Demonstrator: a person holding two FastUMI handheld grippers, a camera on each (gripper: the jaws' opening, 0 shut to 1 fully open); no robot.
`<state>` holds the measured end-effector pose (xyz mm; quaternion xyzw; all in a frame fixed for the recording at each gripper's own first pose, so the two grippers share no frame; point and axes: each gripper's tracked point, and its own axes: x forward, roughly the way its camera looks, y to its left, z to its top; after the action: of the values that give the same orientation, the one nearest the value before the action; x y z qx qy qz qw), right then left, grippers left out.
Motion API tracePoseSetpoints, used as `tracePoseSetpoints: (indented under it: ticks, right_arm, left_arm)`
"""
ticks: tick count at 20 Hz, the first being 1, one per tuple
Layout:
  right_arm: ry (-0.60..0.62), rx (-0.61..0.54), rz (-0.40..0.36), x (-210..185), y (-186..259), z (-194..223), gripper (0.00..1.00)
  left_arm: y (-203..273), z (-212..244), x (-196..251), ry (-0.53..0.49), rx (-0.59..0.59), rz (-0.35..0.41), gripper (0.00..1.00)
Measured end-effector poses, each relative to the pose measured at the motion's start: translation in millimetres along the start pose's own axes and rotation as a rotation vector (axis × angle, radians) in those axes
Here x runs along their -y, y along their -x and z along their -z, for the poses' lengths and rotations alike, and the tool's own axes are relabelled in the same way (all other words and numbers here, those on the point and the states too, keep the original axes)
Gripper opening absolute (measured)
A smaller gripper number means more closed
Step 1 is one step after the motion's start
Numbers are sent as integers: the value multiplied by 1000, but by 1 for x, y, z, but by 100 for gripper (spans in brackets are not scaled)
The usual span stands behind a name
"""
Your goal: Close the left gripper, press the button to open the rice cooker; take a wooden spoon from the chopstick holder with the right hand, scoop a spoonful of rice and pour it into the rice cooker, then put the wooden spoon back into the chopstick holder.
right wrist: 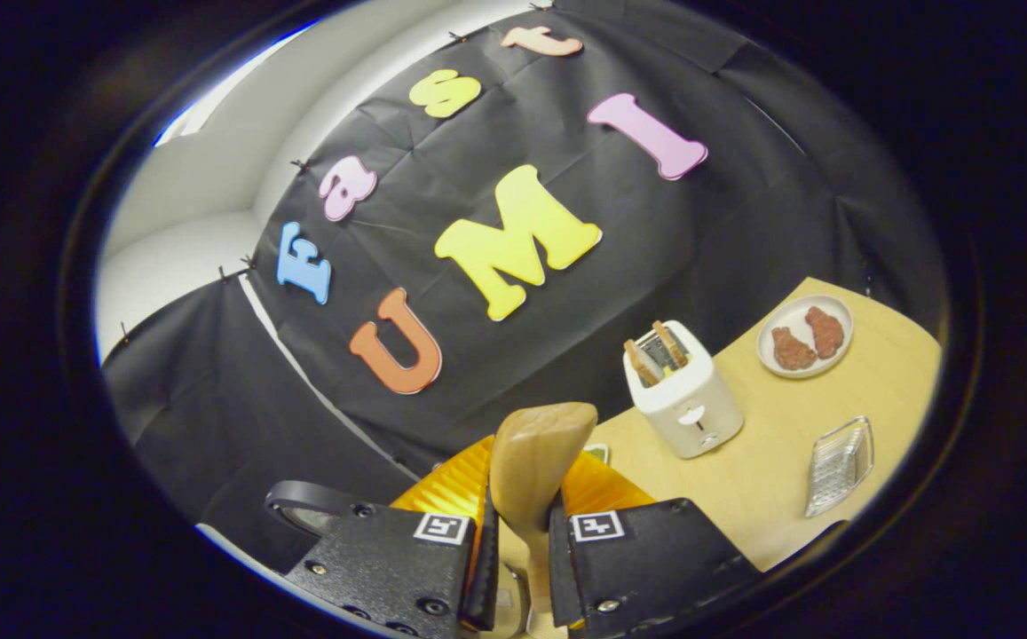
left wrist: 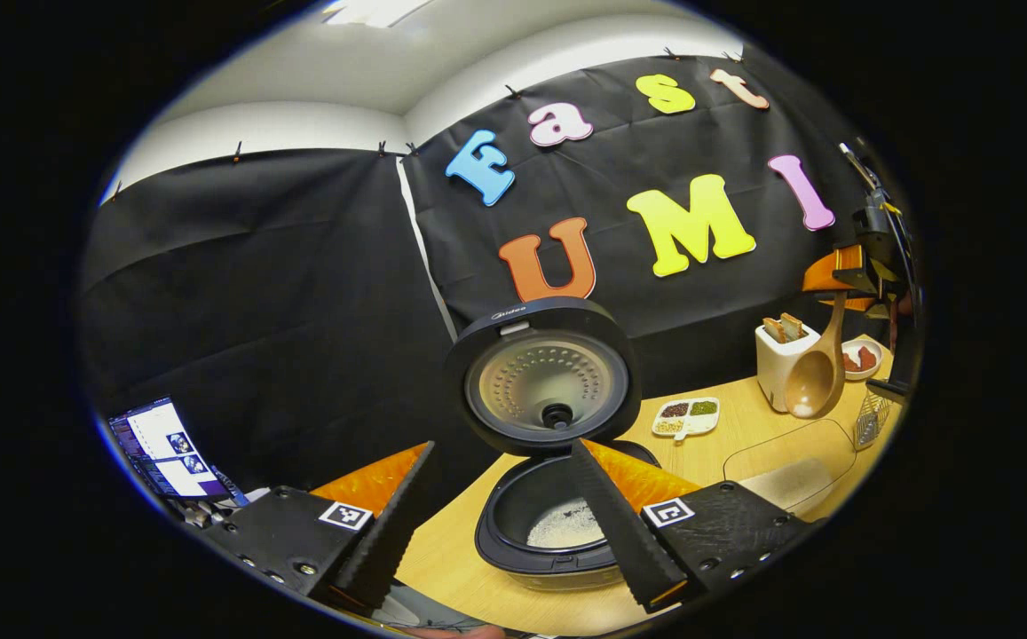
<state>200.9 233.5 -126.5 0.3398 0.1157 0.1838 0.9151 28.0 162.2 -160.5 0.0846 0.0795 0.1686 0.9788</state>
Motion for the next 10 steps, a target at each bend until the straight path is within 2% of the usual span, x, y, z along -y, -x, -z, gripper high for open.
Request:
tracePoseSetpoints:
  ticks: [2,7,10]
  right_arm:
    - [31,28,40,26,3,-14,29]
    - [147,84,189,119,16,-51,29]
    - [167,91,266,167,15,-64,29]
  left_arm:
    - [0,4,8,6,-15,17,95]
    - [2,1,33,-4,-22,55,95]
    - [5,-3,52,0,-20,88,95]
